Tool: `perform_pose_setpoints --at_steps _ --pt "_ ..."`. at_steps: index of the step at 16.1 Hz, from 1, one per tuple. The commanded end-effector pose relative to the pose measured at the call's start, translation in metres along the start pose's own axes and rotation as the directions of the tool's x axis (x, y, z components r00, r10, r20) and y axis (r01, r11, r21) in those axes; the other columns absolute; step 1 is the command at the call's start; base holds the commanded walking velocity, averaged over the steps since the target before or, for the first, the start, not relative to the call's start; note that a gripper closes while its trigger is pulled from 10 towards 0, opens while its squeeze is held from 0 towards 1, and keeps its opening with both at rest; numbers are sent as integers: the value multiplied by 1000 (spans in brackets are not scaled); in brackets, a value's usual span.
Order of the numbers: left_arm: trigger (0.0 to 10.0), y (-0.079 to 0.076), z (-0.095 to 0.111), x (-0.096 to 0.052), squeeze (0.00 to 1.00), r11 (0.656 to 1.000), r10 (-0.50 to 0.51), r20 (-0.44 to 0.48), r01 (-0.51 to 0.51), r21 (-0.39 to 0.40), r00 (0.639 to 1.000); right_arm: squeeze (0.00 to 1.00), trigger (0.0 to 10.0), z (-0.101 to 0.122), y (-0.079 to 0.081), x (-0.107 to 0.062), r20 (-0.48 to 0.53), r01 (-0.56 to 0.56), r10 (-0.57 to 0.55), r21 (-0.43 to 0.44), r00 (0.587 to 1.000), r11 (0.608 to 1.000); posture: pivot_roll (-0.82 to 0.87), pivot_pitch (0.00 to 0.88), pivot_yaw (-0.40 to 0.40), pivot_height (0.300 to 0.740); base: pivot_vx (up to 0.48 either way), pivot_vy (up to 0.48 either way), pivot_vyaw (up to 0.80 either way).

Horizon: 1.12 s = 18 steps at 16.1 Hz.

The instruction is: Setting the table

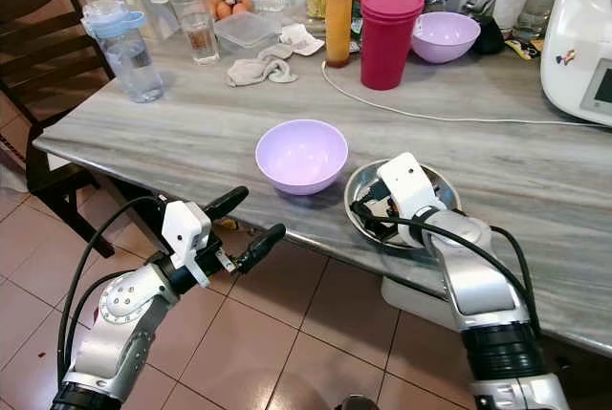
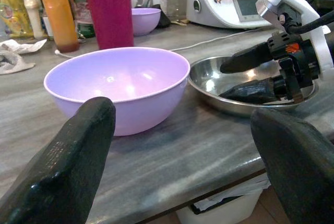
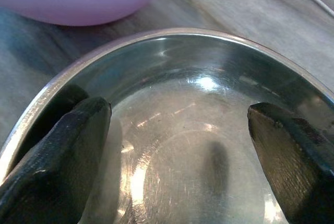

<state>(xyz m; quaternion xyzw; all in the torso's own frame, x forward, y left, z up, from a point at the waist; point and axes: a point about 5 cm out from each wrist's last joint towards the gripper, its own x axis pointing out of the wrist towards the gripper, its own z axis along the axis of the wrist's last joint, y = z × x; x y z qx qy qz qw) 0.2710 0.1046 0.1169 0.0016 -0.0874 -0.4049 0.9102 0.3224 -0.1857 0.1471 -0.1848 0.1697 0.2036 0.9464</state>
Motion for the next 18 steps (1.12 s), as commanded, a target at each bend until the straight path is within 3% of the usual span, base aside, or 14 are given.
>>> perform_pose_setpoints --at_steps 1,8,13,16,18 --pt "10000 2 0 -1 0 1000 7 -6 -7 10 1000 0 10000 8 0 2 29 -8 8 3 1000 1000 -268 110 86 740 0 0 0" --pt "10000 2 1 0 0 1000 10 -4 -10 13 1000 0 10000 14 7 9 67 -20 18 24 998 1000 -263 111 87 740 0 0 0" --pt "10000 4 4 -5 0 1000 16 6 -16 12 1000 0 10000 17 -8 -13 163 84 -84 10 983 996 -266 111 84 740 0 0 0" --pt "10000 9 2 -9 0 999 35 -9 -35 22 999 0 10000 27 -10 -30 316 169 -186 79 930 982 -266 111 84 740 0 0 0" --pt "10000 19 2 -12 0 990 136 6 -136 47 991 0 10000 37 -2 -37 411 247 -273 117 870 962 -286 110 93 740 0 0 0"
